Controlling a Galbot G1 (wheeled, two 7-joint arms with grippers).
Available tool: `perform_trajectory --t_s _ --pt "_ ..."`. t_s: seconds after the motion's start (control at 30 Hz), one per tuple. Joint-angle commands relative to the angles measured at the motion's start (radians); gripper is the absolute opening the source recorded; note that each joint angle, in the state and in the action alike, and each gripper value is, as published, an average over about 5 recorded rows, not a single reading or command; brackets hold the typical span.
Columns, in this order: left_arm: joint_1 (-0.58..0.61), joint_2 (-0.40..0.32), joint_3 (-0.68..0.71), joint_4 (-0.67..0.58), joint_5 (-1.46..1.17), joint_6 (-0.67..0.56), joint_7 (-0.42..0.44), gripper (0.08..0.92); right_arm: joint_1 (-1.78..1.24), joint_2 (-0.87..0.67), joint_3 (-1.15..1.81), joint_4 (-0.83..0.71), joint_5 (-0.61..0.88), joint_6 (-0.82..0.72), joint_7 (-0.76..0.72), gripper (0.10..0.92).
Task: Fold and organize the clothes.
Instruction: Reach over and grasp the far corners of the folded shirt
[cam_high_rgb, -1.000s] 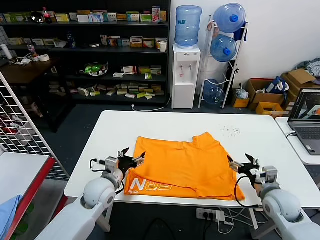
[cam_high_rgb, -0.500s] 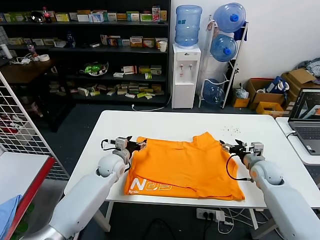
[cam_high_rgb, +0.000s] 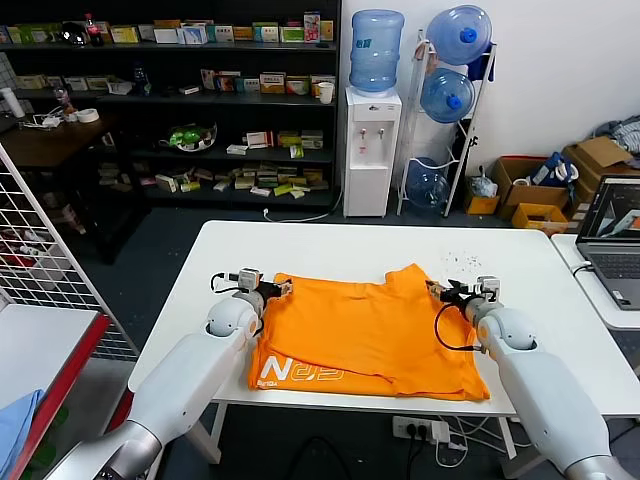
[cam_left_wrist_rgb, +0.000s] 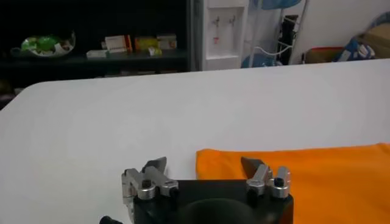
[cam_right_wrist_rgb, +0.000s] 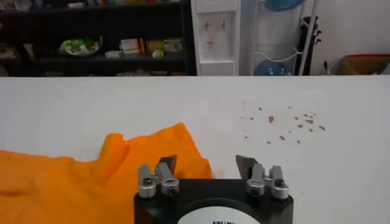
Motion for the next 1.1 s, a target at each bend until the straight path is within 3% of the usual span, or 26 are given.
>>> perform_trajectory --t_s 0.03,0.43,0.53,0.8,0.93,1.1 --pt "-0.013 -0.018 0.004 0.065 0.022 0.019 0.026 0.724 0.043 0.033 -0.015 -0.084 -0.016 -0.002 0.001 0.518" --pt "0.047 0.025 -0.008 -0.026 0.015 0.003 0.028 0.395 0.001 0.017 -0.01 -0.006 0.007 0.014 0.018 0.176" --pt "0.073 0.047 -0.01 -0.074 0.02 -0.05 0.02 0.309 -0.027 0.007 -0.006 0.055 0.03 0.054 0.038 0.128" --pt "0.162 0.12 -0.038 -0.252 0.033 -0.143 0.009 0.102 -0.128 -0.049 0.026 0.242 0.081 0.114 0.086 0.124" --pt "0.206 0.148 -0.049 -0.346 0.031 -0.138 0.002 0.091 -0.192 -0.088 0.036 0.337 0.097 0.105 0.104 0.124" --pt "0.233 0.15 -0.056 -0.364 0.047 -0.138 0.004 0.091 -0.23 -0.08 0.055 0.351 0.058 0.113 0.097 0.124"
